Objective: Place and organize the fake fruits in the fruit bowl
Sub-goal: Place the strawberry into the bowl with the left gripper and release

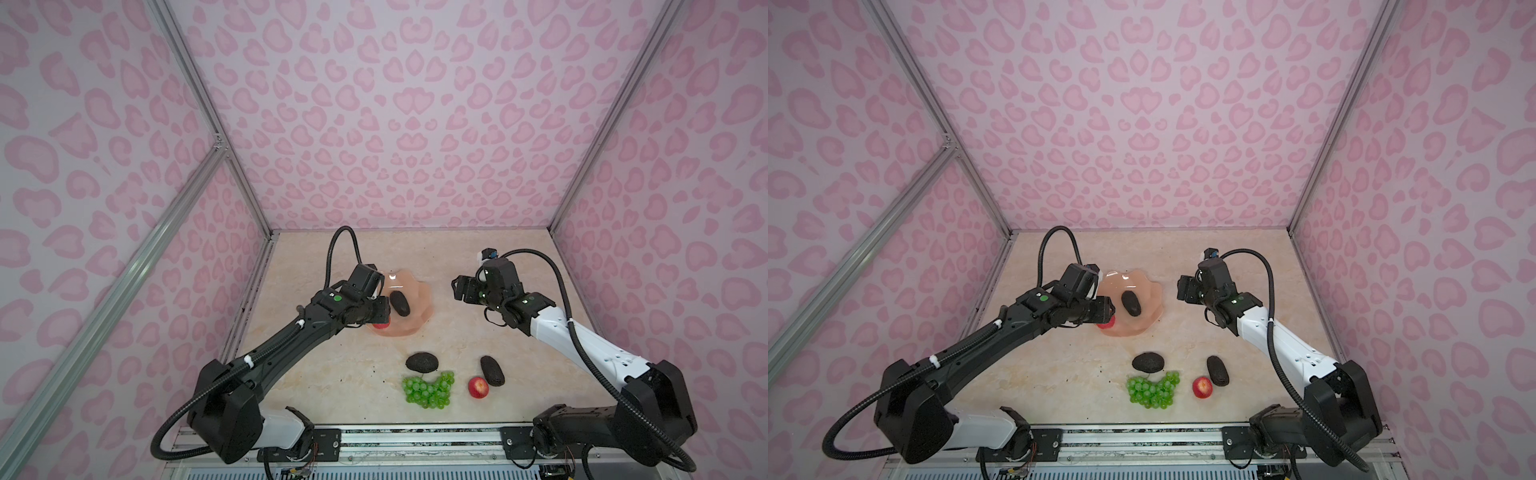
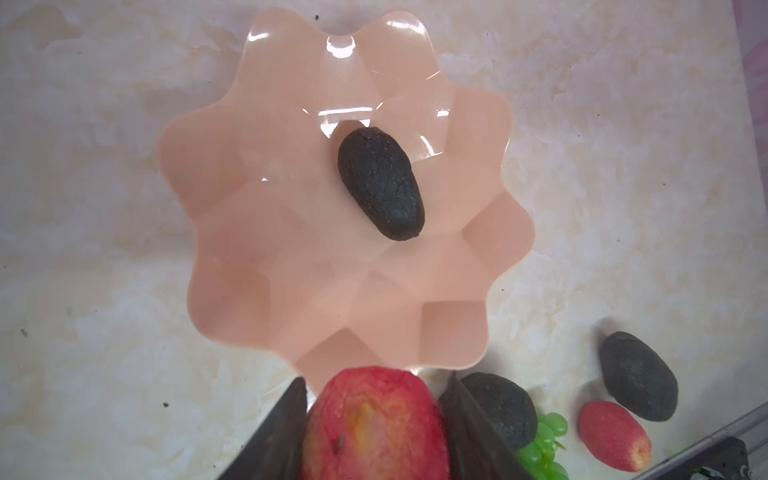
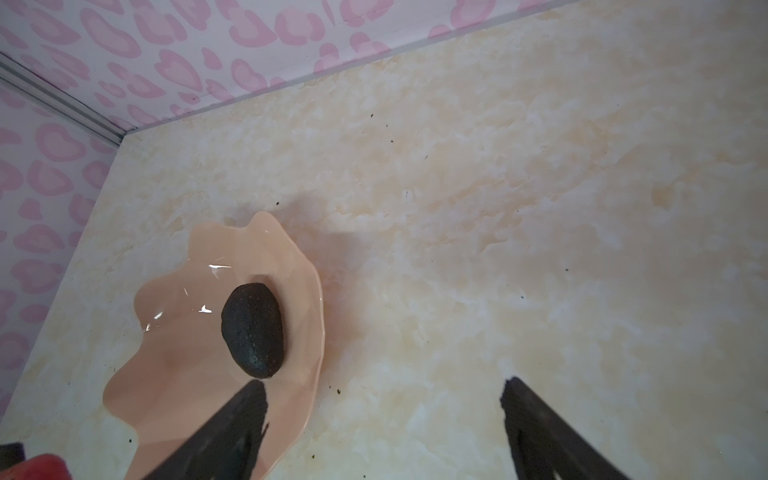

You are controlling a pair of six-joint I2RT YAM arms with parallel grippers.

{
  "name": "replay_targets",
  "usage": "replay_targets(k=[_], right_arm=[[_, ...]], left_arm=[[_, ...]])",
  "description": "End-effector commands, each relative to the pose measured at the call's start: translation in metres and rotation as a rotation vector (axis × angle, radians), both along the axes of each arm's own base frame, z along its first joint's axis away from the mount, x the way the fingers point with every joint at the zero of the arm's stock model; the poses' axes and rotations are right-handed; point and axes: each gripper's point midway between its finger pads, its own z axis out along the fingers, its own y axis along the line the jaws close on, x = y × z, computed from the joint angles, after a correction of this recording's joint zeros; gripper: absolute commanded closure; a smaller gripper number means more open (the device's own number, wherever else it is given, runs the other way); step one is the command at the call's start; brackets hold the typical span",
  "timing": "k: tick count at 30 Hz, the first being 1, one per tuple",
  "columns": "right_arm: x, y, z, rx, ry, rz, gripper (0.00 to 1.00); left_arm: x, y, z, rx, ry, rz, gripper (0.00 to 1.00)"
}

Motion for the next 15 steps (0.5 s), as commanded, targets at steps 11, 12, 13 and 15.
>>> replay_targets(k=[11,12,13,15], right_arm=[[-0.074,-0.022,-0.053,-0.132,0.191,-0.030,0.12],[-0.079,-0.026,-0.055,-0.141,0.202,-0.040,0.12],[-0.084,-0.030,-0.058,-0.148,0.217,-0.054,0.12],[-0.094,-0.038,-0.062,-0.161,0.240,-0.080,0.13]], left_arm=[[0.067,-0.007,-0.080,0.080,0.105,0.017,0.53],[0.069,-0.008,-0.083,0.082,0.111,0.018,0.53],[0.071,-0.010,-0.086,0.082,0.119,0.018,0.52],[0.073,-0.011,-0.091,0.084,0.129,0.019,0.51]])
